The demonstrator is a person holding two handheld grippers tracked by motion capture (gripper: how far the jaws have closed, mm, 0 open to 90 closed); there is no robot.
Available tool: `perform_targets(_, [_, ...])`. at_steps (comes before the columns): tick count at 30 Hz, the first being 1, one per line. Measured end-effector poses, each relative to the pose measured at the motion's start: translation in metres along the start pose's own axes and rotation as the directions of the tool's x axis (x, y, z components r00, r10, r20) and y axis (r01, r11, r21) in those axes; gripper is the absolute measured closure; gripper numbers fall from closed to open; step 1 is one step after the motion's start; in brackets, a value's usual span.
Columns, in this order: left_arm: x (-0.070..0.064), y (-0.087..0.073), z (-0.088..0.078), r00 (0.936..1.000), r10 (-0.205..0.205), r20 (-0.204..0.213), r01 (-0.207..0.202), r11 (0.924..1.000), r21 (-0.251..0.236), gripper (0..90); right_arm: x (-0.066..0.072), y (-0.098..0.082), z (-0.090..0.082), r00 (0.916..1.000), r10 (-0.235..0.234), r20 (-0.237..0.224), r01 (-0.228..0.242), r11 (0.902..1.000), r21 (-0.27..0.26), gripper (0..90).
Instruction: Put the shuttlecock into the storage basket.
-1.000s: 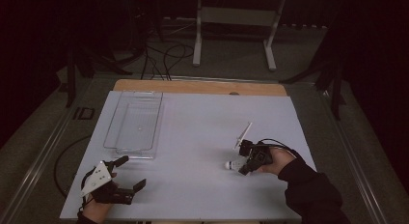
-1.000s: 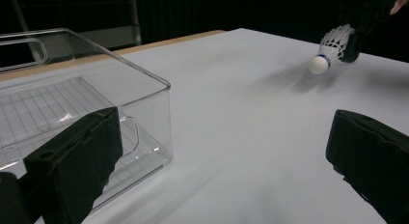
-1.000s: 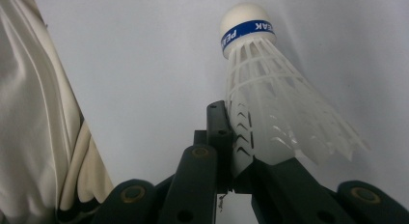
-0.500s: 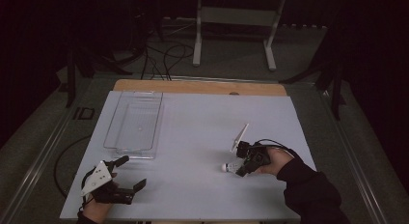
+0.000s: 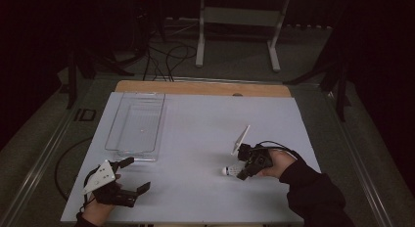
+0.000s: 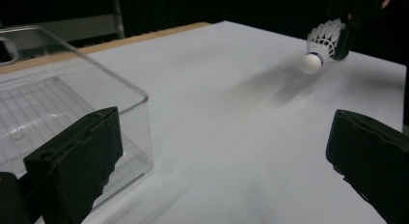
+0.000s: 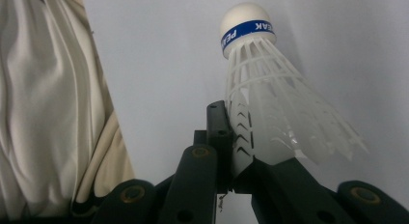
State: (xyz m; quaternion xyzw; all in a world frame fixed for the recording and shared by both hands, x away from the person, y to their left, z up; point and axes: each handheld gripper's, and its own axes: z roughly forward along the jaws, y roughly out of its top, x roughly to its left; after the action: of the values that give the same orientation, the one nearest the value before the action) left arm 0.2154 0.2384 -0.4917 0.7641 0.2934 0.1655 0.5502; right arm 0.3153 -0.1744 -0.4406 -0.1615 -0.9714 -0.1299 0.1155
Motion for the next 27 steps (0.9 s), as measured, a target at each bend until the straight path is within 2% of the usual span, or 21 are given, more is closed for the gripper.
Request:
perform_targets(5, [0.001, 0.016, 0.002, 0.9988, 0.019, 0.045, -0.022, 0.9984, 0.052, 0.2, 0.004, 0.003, -0.002, 0.9996, -0.027, -0.004, 0.027, 0.9995, 0.019, 89.5])
perform_targets(10, [0.001, 0.032, 0.007, 0.9932, 0.044, 0.108, -0.056, 0.9915, 0.117, 0.1, 0.008, 0.003, -0.002, 0.9983, -0.053, -0.021, 0.054, 0.9985, 0.014, 89.5])
perform_targets(14, [0.0, 0.044, 0.015, 0.9847, 0.062, 0.163, -0.091, 0.98, 0.177, 0.1, 0.012, 0.005, -0.001, 0.995, -0.091, -0.041, 0.092, 0.9957, 0.01, 89.5])
perform_targets(16, [-0.001, 0.049, 0.018, 0.9804, 0.067, 0.185, -0.104, 0.9756, 0.194, 0.1, 0.013, 0.005, -0.001, 0.9952, -0.088, -0.042, 0.089, 0.996, 0.012, 89.5])
perform_targets(20, [-0.004, 0.058, 0.024, 0.9737, 0.091, 0.209, -0.14, 0.9625, 0.233, 0.1, 0.014, 0.008, -0.001, 0.9943, -0.097, -0.043, 0.098, 0.9952, 0.01, 89.5])
perform_targets(24, [-0.005, 0.065, 0.03, 0.9704, 0.106, 0.217, -0.162, 0.9518, 0.26, 0.1, 0.014, 0.01, 0.0, 0.9935, -0.105, -0.043, 0.105, 0.9944, 0.007, 89.5])
perform_targets(26, [-0.005, 0.067, 0.031, 0.9697, 0.107, 0.219, -0.165, 0.9503, 0.264, 0.1, 0.015, 0.01, 0.0, 0.9936, -0.103, -0.045, 0.104, 0.9946, 0.008, 89.5])
perform_targets(27, [-0.006, 0.072, 0.033, 0.9689, 0.109, 0.222, -0.17, 0.946, 0.276, 0.1, 0.015, 0.01, 0.0, 0.9937, -0.101, -0.047, 0.102, 0.9948, 0.007, 89.5])
